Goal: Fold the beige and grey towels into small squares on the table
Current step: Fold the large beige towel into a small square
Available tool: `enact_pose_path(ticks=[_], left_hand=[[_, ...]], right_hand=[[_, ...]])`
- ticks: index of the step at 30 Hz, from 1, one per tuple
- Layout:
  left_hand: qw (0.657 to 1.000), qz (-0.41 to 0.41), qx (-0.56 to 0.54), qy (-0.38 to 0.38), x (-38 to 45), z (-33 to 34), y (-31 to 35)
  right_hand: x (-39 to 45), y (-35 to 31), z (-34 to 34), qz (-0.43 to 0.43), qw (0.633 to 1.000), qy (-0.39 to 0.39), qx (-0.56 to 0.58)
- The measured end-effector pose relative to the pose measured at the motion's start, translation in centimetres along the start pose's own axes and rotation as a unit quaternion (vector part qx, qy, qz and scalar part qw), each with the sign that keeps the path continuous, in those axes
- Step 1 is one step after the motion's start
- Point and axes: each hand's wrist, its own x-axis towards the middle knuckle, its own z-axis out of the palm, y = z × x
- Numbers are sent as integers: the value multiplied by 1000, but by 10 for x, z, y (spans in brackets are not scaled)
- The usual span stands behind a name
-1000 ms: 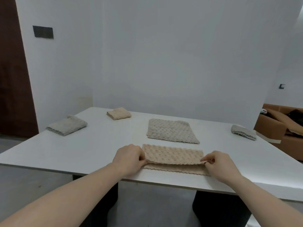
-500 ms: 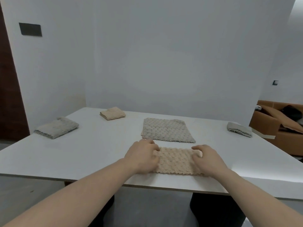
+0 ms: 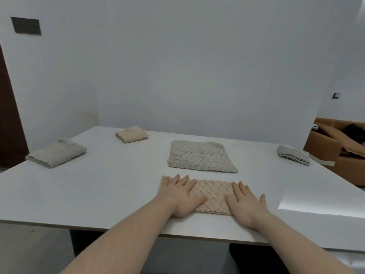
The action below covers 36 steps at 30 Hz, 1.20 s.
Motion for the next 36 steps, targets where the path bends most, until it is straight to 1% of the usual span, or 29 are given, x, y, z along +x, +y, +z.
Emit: enact_pose_path(ticks=[6,14,18,22,24,30,33,36], left_hand=[[998,-47,-29,1,-10,-5,-42],[996,-85,-15,4,-38,-9,-89],[995,-91,-35,34,-43,-1,-91],[992,-92,-56,71,-43,5,-91],[991,-91,-59,77,-42,6,-92],[990,-92,-64,90,-43,5,-92],[989,-92,-68,89,-45,4,-91],[989,-90,-76,87,-46,4,-91]], right_hand=[[-1,1,0,7,1000,-1,12],[-11,4,-5,32,999,-20,4],[-13,4,-10,44,998,-23,34],[-4,6,-23,85,989,1,118],[0,5,-30,102,984,7,144],[8,-8,-27,144,986,12,82],[8,-9,-26,169,980,17,105],[11,-6,-26,192,974,5,122]])
